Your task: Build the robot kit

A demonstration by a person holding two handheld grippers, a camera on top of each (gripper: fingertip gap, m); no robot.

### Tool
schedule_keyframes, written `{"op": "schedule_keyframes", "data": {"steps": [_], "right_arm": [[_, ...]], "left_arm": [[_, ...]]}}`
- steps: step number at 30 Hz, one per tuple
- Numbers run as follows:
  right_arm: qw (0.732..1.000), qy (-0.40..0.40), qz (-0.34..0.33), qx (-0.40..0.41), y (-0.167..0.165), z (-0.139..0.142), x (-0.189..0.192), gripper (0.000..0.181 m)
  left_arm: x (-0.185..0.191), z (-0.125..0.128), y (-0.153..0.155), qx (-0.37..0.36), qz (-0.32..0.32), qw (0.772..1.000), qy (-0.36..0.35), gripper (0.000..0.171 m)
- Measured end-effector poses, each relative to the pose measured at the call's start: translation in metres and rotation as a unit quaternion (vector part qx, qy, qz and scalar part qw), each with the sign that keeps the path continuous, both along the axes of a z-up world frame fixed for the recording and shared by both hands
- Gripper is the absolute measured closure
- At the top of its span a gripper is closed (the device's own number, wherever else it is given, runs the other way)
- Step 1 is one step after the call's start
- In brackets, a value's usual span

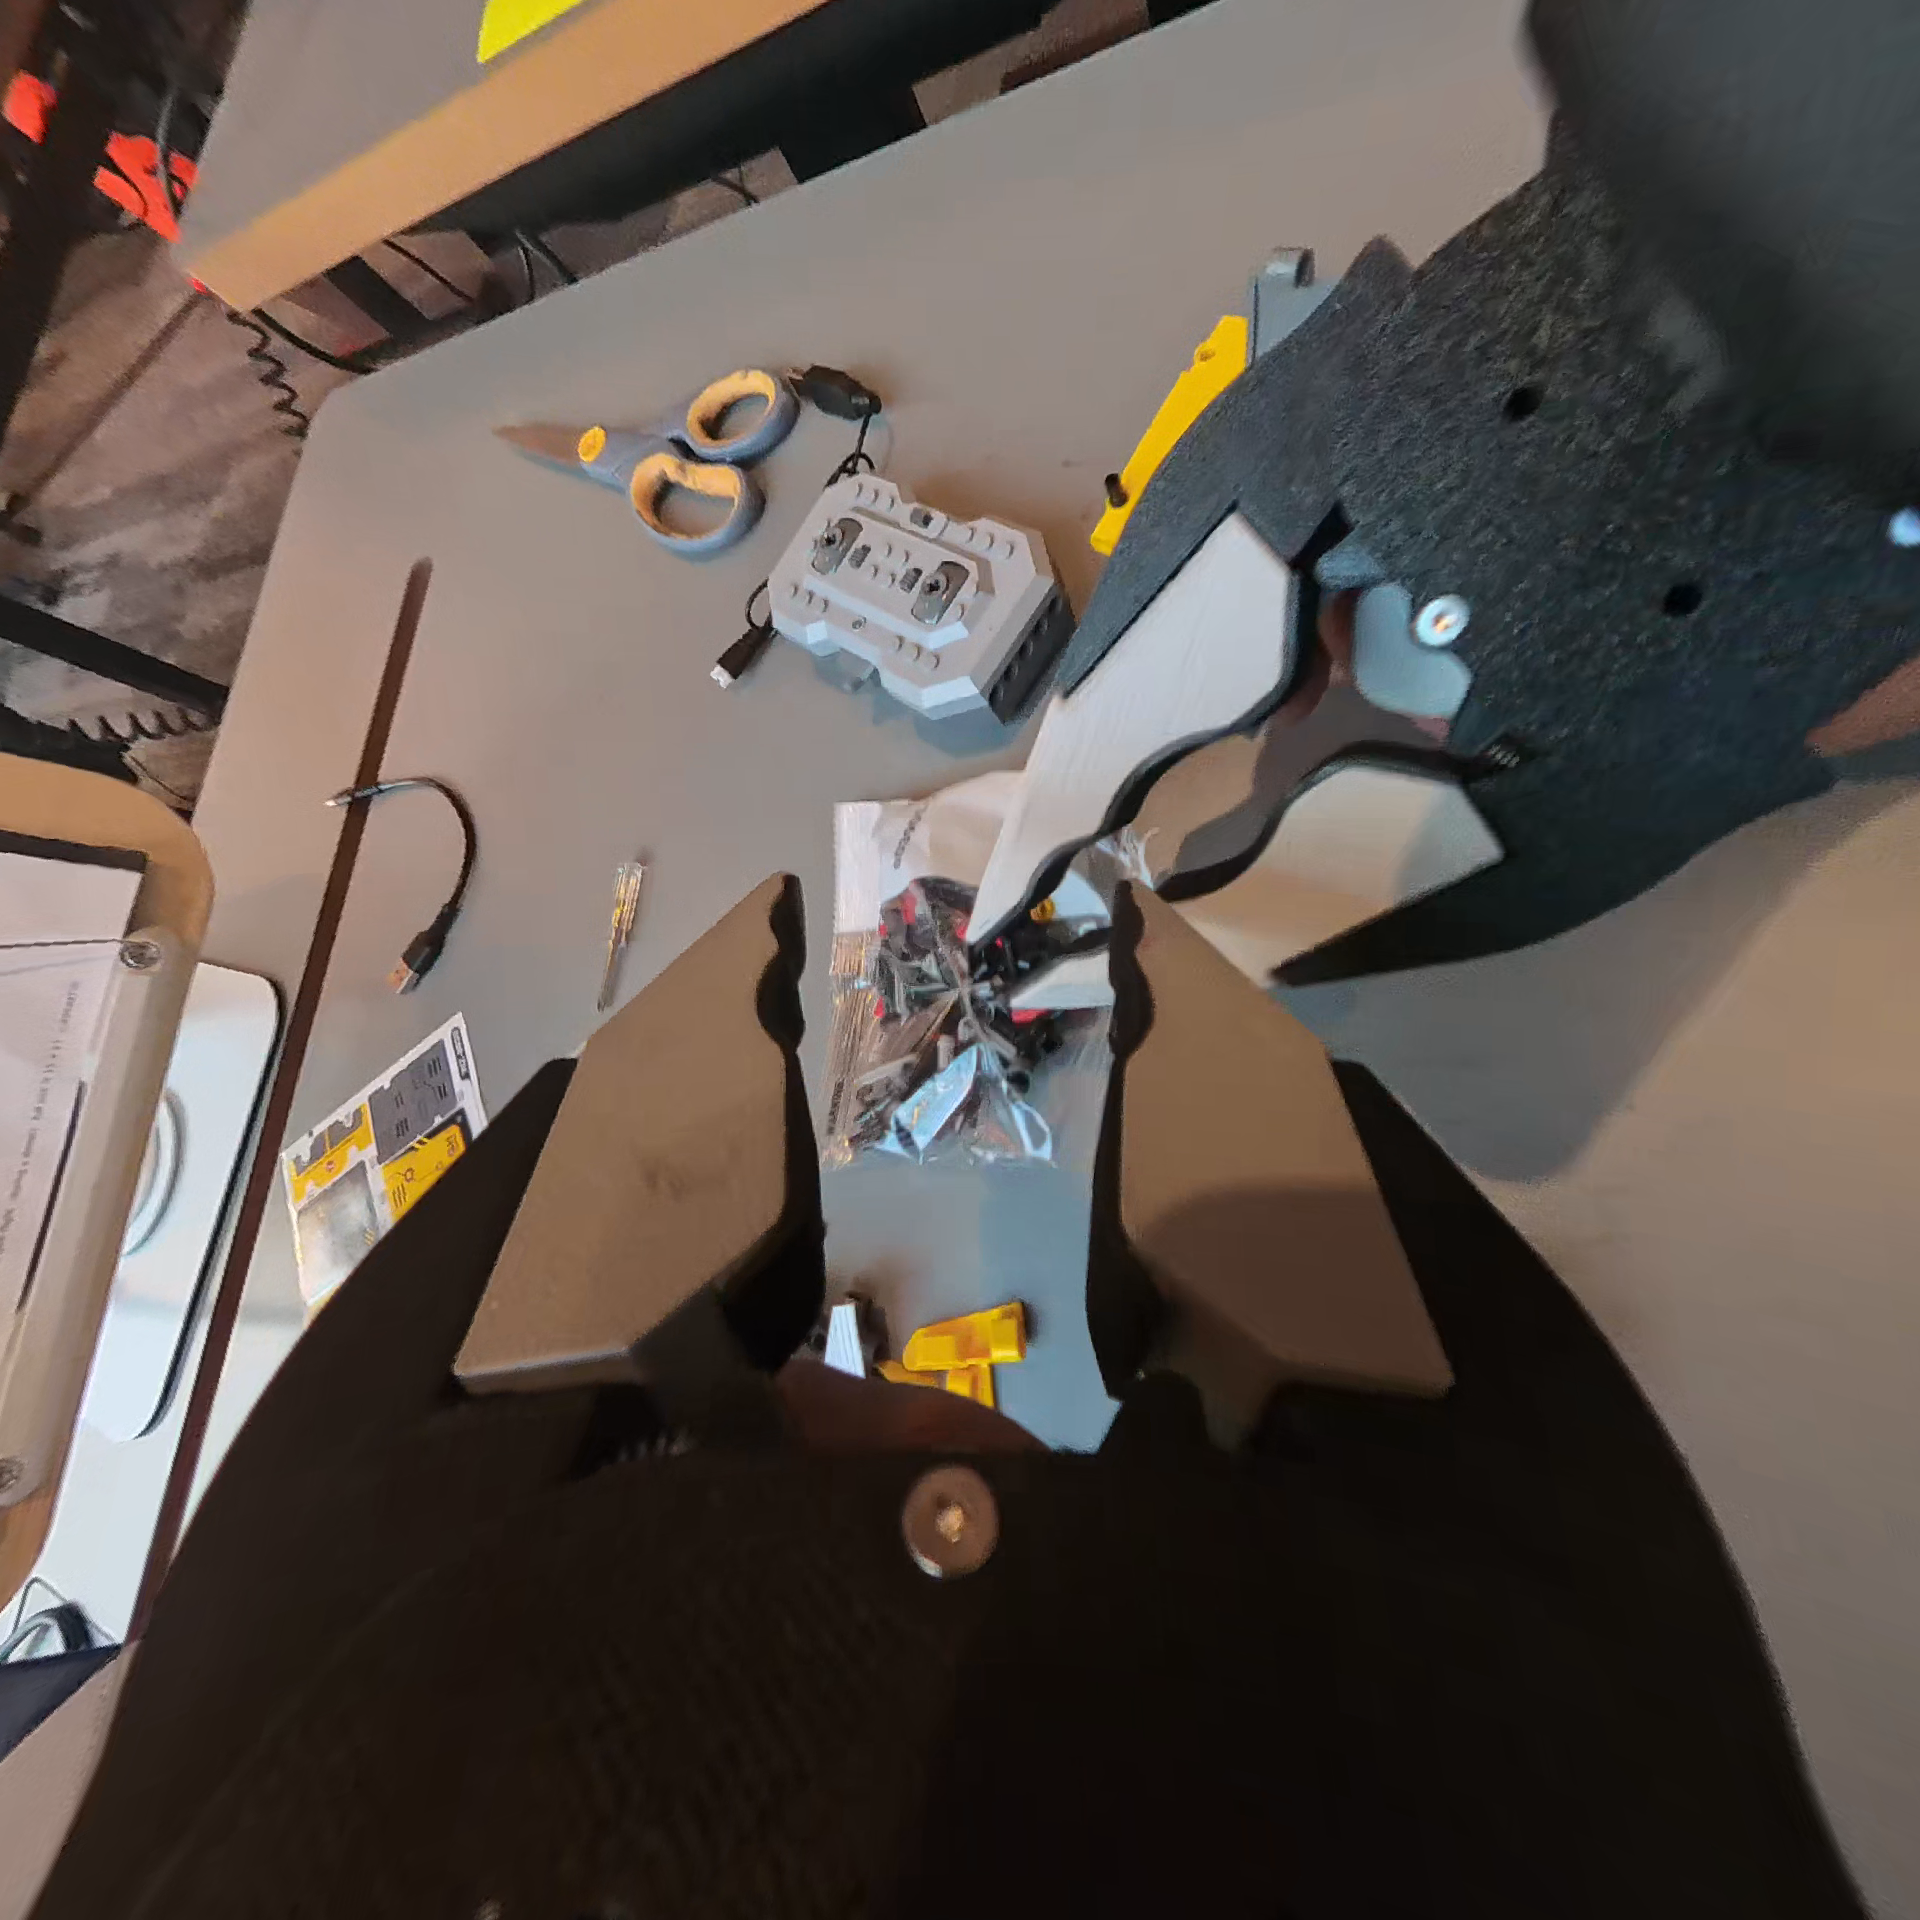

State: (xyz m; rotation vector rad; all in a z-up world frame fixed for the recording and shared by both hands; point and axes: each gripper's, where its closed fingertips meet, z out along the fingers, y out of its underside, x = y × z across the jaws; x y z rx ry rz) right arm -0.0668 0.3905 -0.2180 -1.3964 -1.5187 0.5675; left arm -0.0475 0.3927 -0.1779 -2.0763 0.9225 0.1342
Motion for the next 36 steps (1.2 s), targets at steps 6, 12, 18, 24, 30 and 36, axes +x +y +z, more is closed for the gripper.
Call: {"op": "schedule_keyframes", "data": {"steps": [6, 12, 18, 24, 30, 36], "right_arm": [[1.000, 0.009, 0.000, -0.010, -0.005, 0.006, 0.003, 0.171], [0.998, 0.031, -0.059, -0.020, 0.019, 0.021, 0.018, 0.173], [0.997, 0.023, -0.070, -0.033, 0.024, 0.018, 0.023, 0.173], [0.998, -0.028, -0.042, -0.040, 0.012, -0.001, 0.020, 0.174], [0.994, -0.083, -0.031, -0.059, 0.003, -0.025, 0.018, 0.174], [0.989, -0.105, -0.084, -0.069, 0.015, -0.035, 0.023, 0.174]], "left_arm": [[-0.050, 0.004, 0.008, -0.022, 0.047, 0.999, -0.014, 0.111], [-0.055, -0.008, -0.004, -0.070, 0.028, 0.997, -0.029, 0.113], [-0.031, -0.059, -0.010, -0.130, -0.006, 0.991, 0.029, 0.116], [-0.031, -0.077, -0.004, -0.144, 0.002, 0.989, 0.044, 0.149], [-0.030, -0.070, -0.001, -0.147, 0.012, 0.989, 0.002, 0.171], [-0.024, -0.059, -0.004, -0.151, 0.002, 0.988, -0.039, 0.171]]}}
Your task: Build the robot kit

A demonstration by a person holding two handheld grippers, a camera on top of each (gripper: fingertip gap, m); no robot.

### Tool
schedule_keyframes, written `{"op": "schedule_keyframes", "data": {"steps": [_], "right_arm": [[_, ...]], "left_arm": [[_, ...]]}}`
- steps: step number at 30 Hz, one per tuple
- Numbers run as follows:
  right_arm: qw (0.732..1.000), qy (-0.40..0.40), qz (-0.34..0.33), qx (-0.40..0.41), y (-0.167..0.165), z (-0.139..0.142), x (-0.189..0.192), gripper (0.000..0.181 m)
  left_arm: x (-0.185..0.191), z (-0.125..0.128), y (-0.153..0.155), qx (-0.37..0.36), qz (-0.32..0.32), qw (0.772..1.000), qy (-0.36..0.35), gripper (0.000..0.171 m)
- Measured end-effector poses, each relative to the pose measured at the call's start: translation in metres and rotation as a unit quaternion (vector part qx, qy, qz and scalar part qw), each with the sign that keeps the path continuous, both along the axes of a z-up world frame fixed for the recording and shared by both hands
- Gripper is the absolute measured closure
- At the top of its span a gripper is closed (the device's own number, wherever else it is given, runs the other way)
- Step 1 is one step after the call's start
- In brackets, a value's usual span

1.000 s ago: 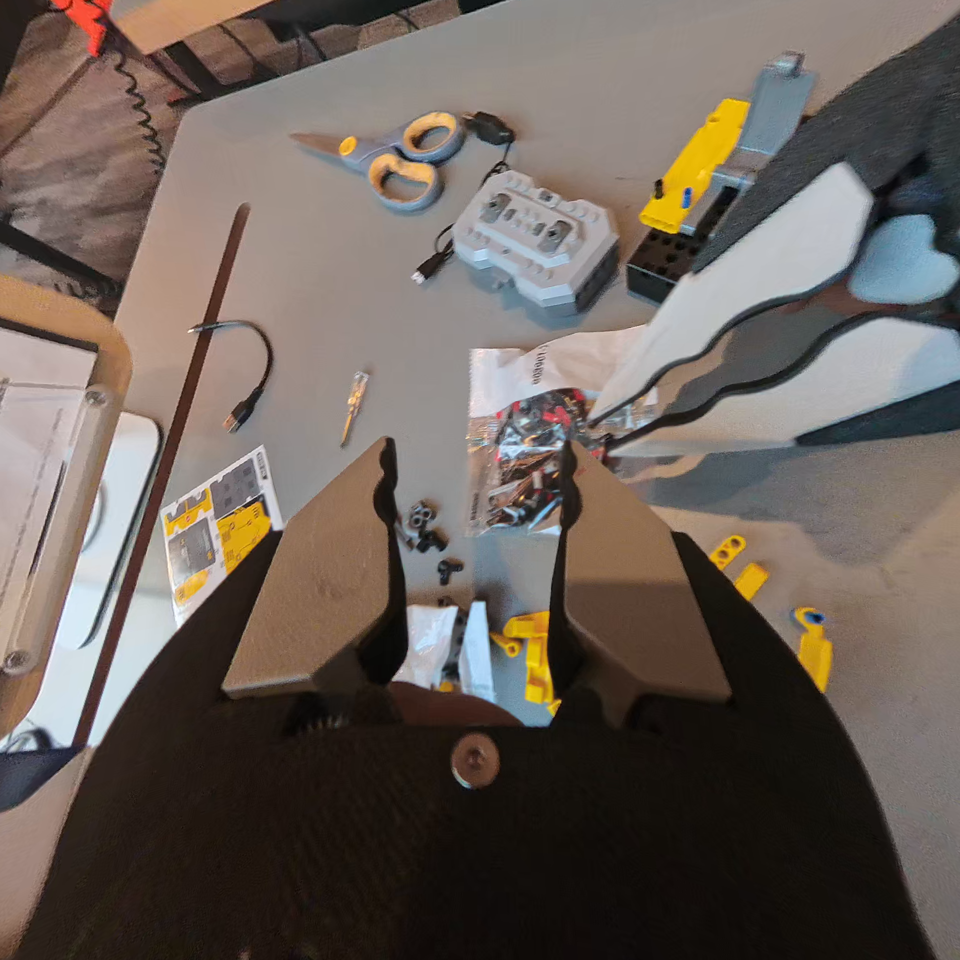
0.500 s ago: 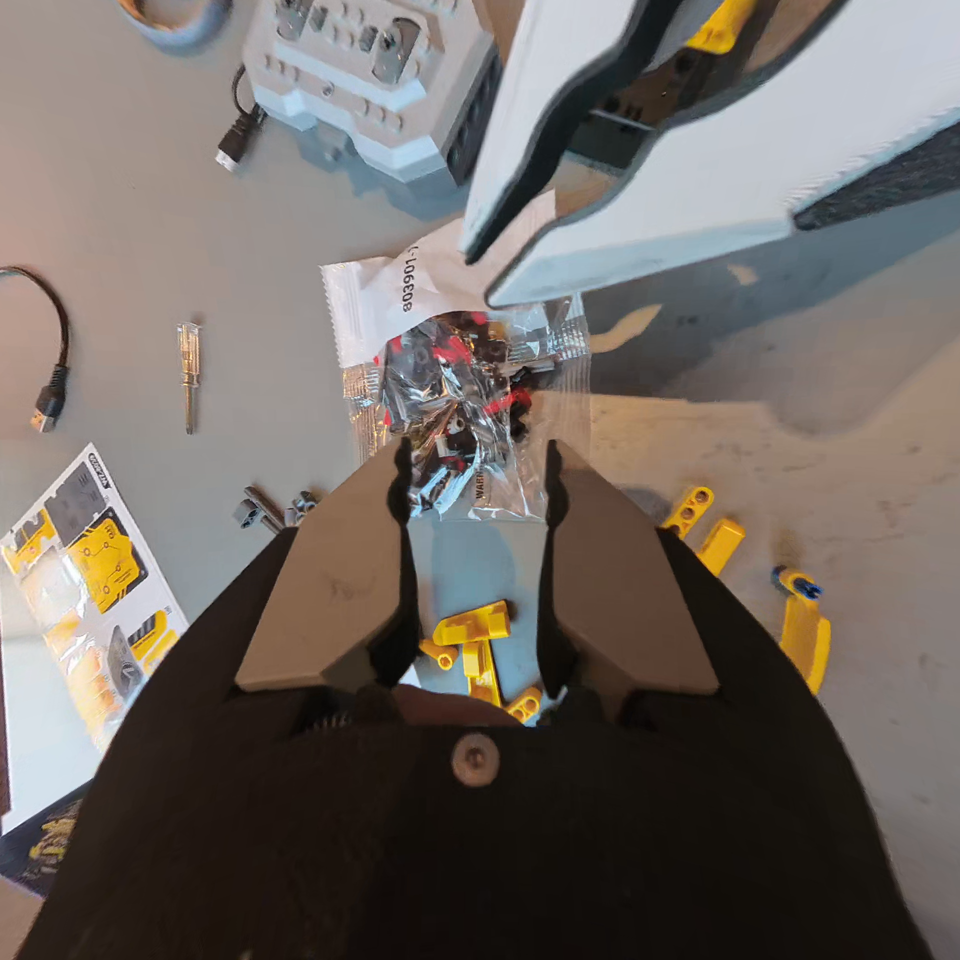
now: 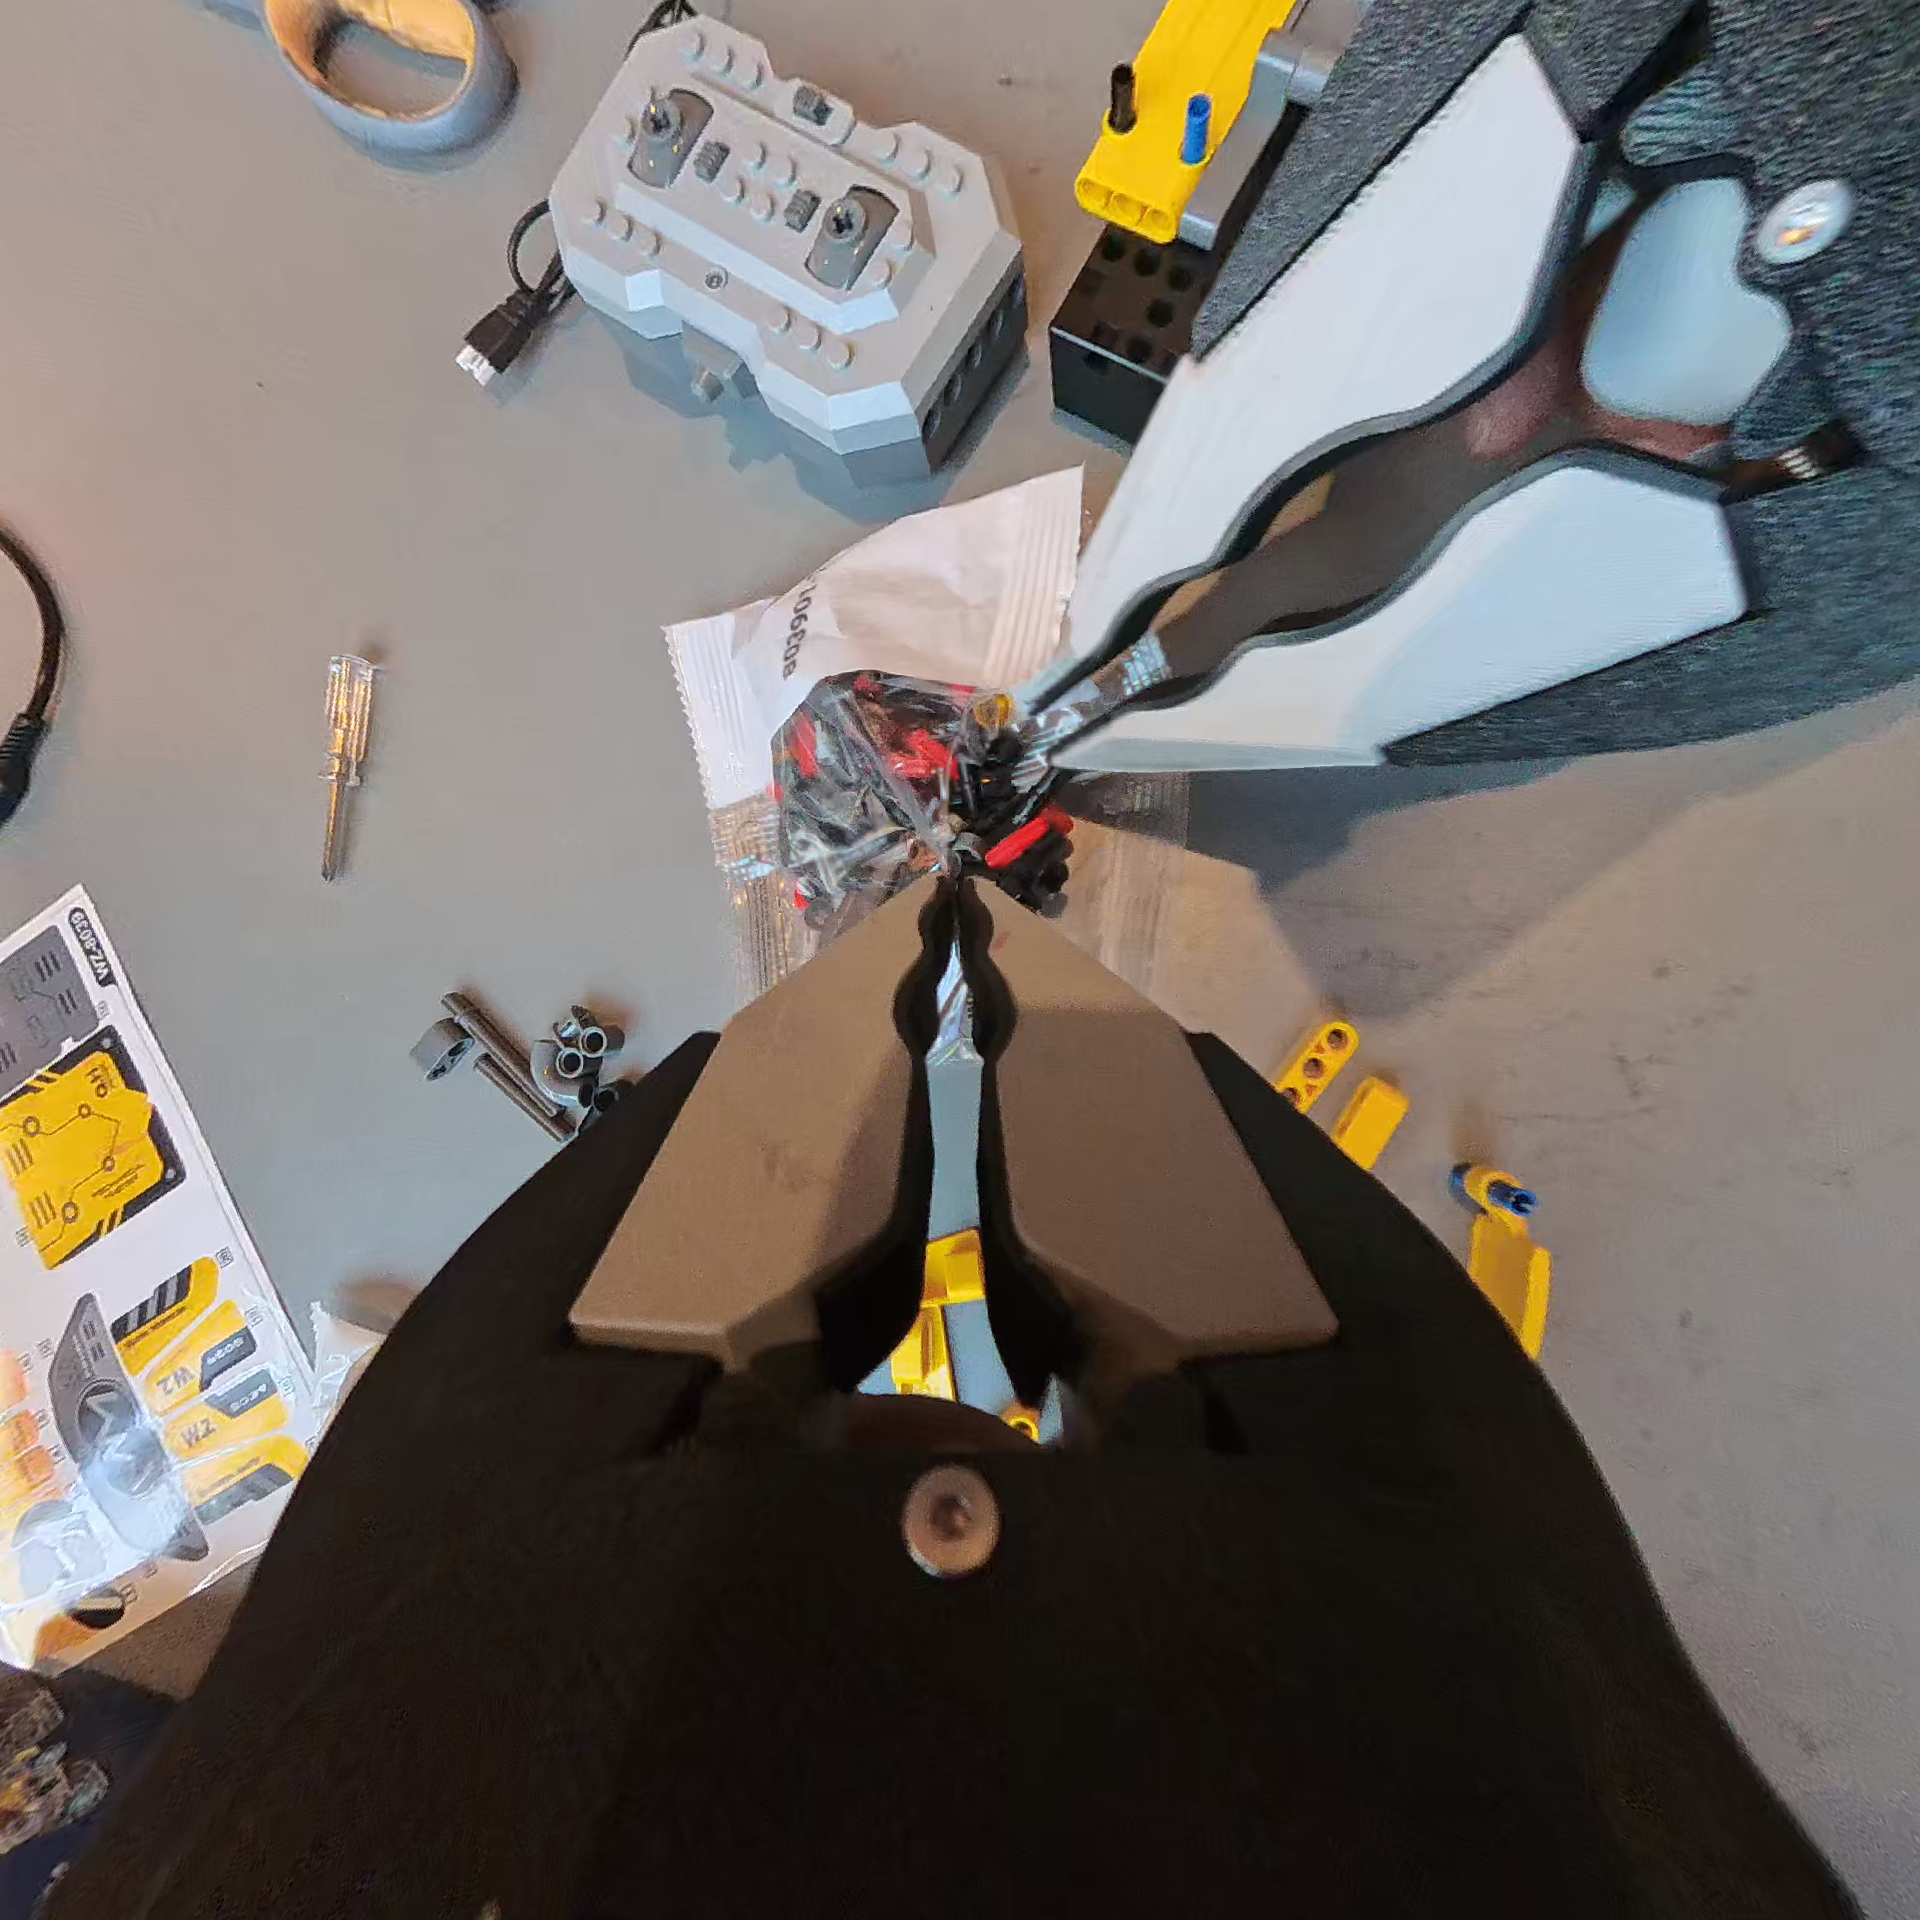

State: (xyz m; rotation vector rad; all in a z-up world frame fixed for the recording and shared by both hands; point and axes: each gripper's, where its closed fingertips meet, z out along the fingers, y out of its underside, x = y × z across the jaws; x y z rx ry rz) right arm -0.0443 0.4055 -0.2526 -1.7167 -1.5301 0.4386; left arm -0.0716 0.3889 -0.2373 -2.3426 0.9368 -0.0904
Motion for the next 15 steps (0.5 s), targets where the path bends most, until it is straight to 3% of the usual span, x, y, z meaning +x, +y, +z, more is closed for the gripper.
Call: {"op": "schedule_keyframes", "data": {"steps": [7, 15], "right_arm": [[0.999, 0.013, -0.042, 0.031, 0.009, 0.011, -0.001, 0.175], [0.999, 0.024, -0.023, -0.002, -0.003, 0.011, -0.009, 0.168]], "left_arm": [[0.005, 0.010, -0.004, -0.001, -0.014, 1.000, -0.027, 0.171], [0.005, 0.020, -0.002, 0.007, -0.010, 0.998, -0.054, 0.171]]}}
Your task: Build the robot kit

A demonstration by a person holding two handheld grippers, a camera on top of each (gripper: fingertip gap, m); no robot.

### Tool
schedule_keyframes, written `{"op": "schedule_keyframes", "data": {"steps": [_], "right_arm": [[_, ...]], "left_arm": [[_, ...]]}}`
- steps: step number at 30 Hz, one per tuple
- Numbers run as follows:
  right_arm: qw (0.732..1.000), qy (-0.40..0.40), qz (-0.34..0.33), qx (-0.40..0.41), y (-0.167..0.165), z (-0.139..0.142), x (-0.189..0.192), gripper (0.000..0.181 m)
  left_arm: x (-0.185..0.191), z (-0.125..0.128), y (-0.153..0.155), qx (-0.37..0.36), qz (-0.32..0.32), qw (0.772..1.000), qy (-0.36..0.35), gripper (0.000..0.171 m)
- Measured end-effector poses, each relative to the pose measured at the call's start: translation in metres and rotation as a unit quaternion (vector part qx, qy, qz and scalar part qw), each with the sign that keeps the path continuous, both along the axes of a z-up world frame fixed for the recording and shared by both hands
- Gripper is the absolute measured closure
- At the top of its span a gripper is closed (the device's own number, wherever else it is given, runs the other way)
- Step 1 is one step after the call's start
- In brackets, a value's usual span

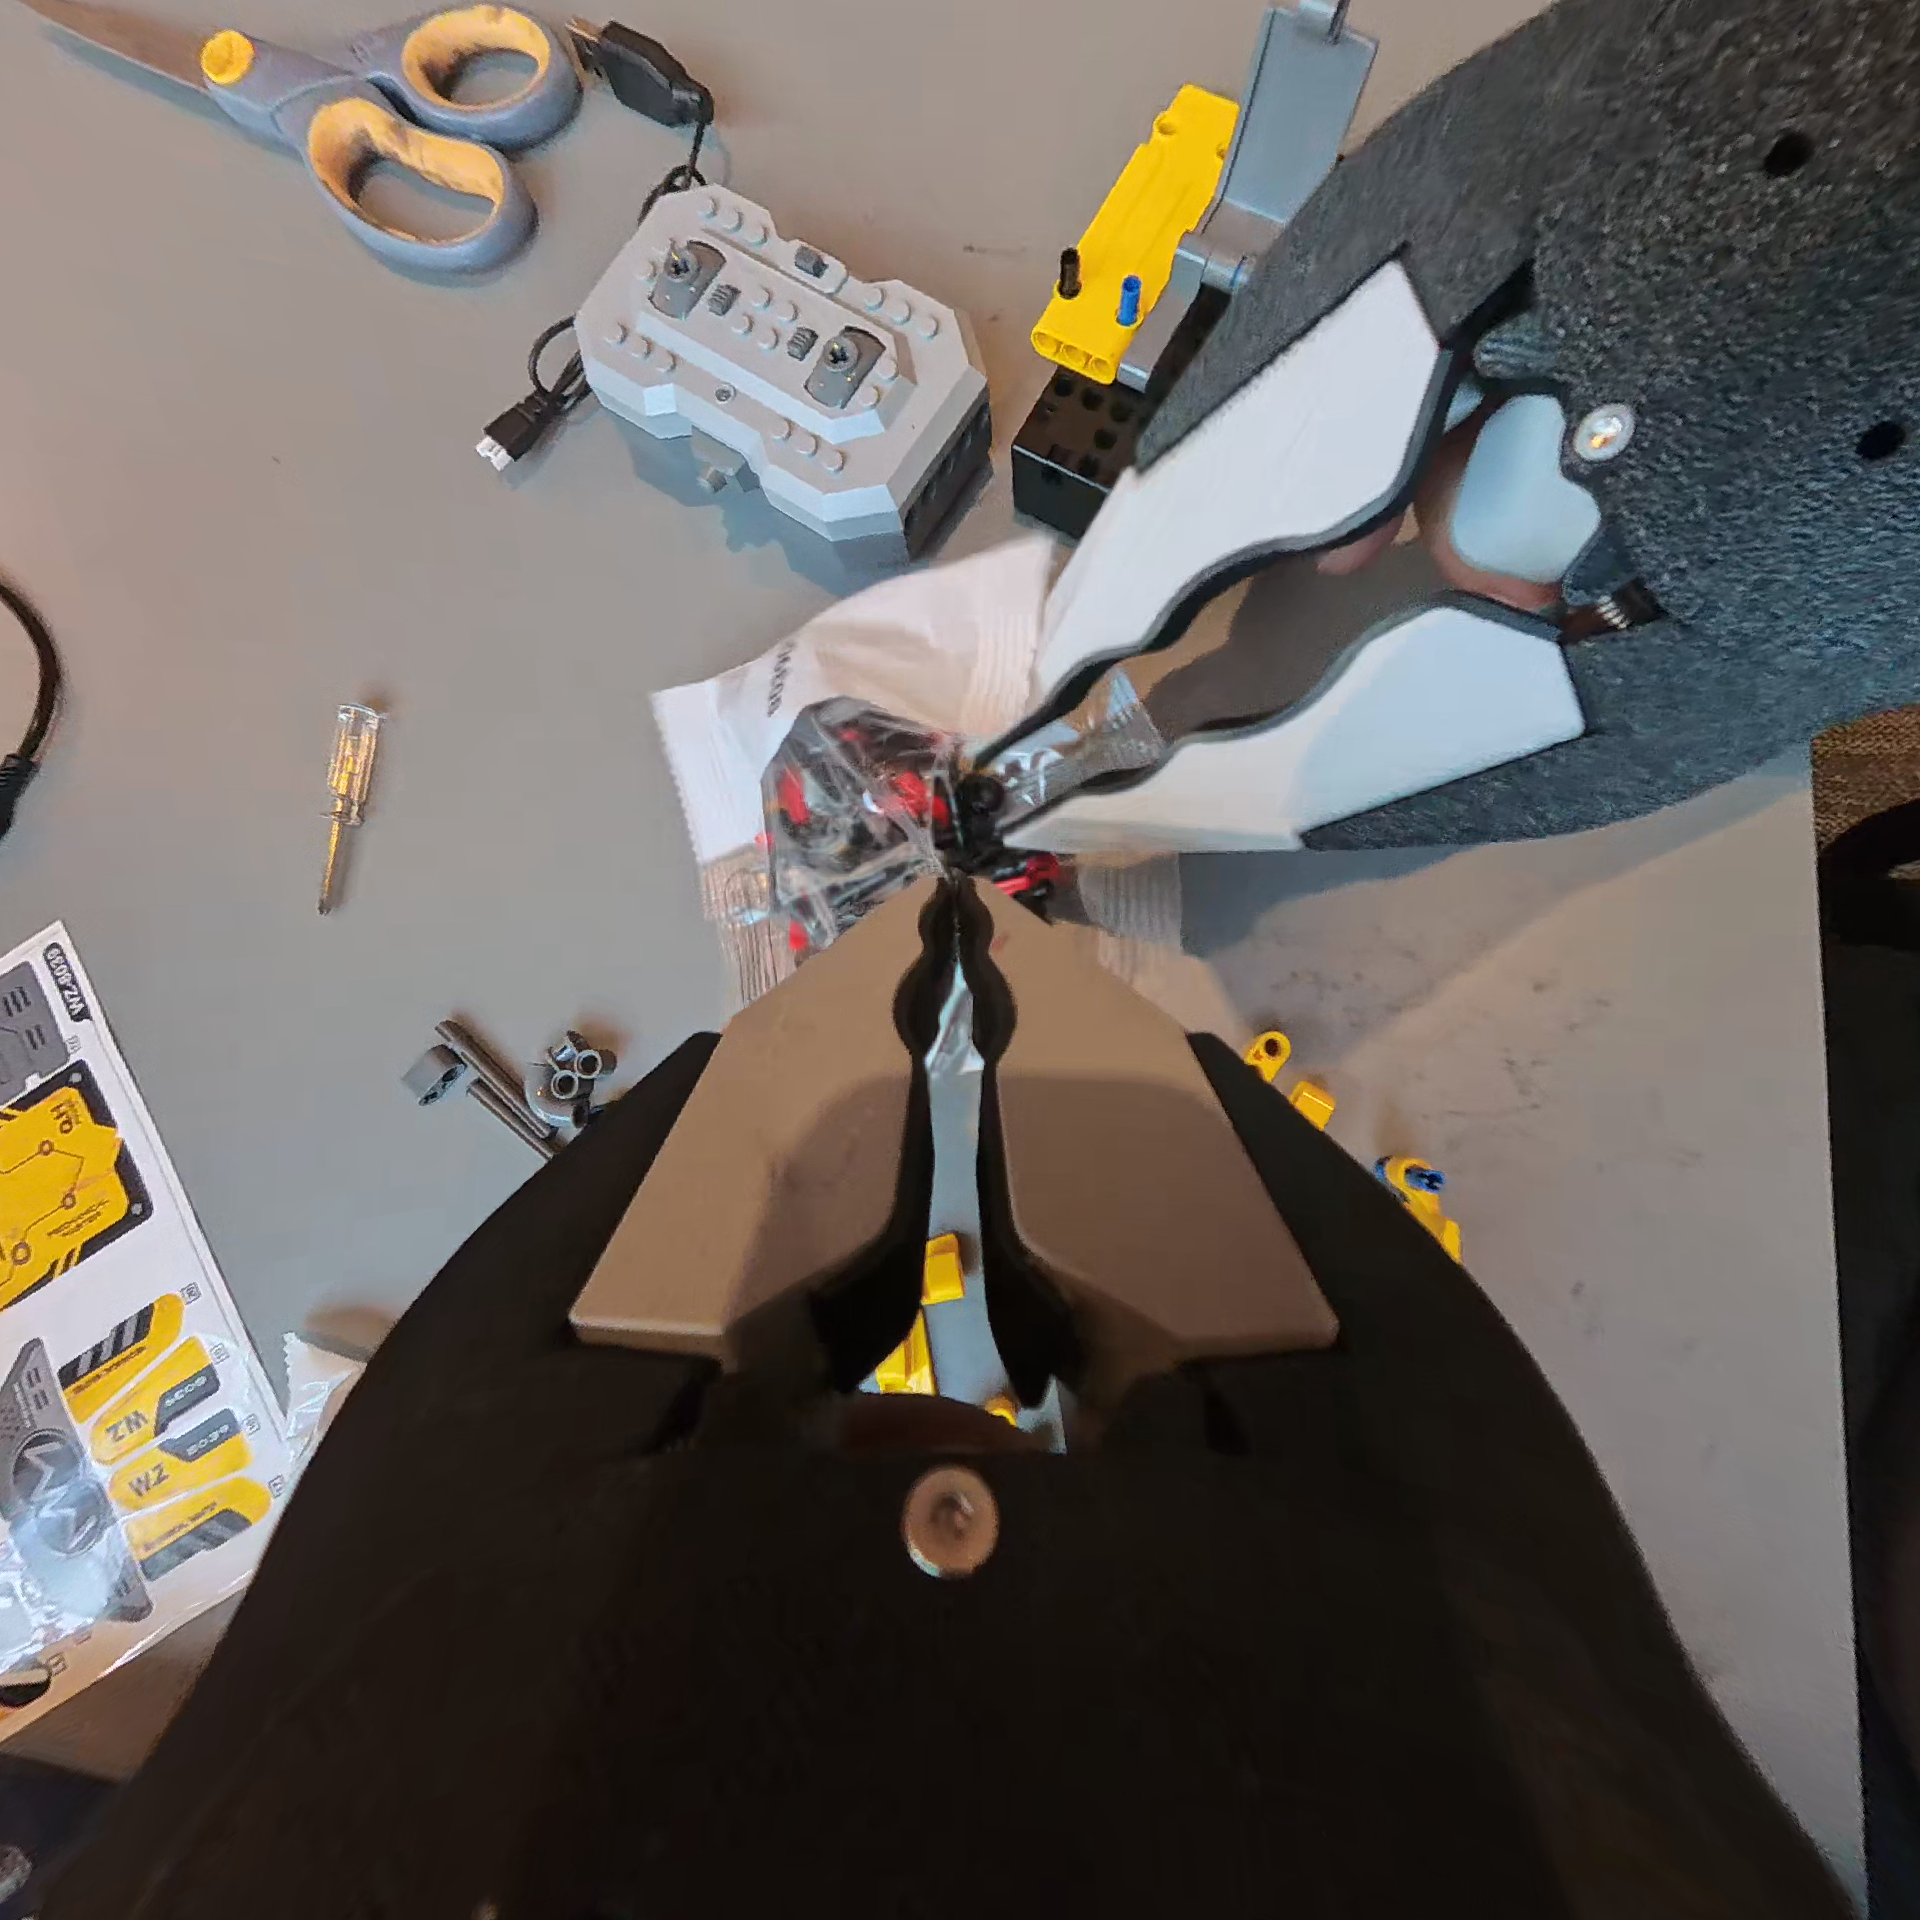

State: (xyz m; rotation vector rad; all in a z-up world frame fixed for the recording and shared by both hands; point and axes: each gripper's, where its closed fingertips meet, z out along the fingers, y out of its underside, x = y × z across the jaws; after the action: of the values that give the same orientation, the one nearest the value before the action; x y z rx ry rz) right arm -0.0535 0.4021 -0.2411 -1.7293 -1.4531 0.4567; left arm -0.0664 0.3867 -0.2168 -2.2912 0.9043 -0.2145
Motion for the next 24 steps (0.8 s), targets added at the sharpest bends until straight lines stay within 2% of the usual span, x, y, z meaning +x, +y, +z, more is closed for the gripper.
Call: {"op": "schedule_keyframes", "data": {"steps": [2, 5, 10, 17, 21, 24], "right_arm": [[1.000, -0.012, 0.018, -0.004, -0.005, -0.003, 0.000, 0.174], [0.999, -0.005, 0.034, -0.001, -0.009, 0.002, -0.001, 0.173], [0.999, 0.025, 0.024, 0.032, -0.002, 0.022, -0.001, 0.161], [0.986, 0.028, 0.138, 0.087, -0.050, 0.027, -0.021, 0.158], [0.985, 0.044, 0.145, 0.082, -0.056, 0.034, -0.022, 0.157], [0.987, 0.013, 0.145, 0.074, -0.052, 0.024, -0.017, 0.156]], "left_arm": [[-0.001, 0.003, 0.001, 0.003, 0.003, 1.000, -0.006, 0.171], [-0.005, 0.006, 0.002, 0.005, 0.008, 1.000, -0.010, 0.171], [-0.009, 0.003, -0.003, 0.006, -0.020, 1.000, 0.006, 0.171], [-0.009, 0.000, -0.006, -0.008, -0.025, 1.000, 0.003, 0.171], [-0.011, 0.001, -0.006, -0.009, -0.023, 1.000, 0.000, 0.171], [-0.014, 0.004, -0.007, -0.008, -0.021, 1.000, -0.003, 0.171]]}}
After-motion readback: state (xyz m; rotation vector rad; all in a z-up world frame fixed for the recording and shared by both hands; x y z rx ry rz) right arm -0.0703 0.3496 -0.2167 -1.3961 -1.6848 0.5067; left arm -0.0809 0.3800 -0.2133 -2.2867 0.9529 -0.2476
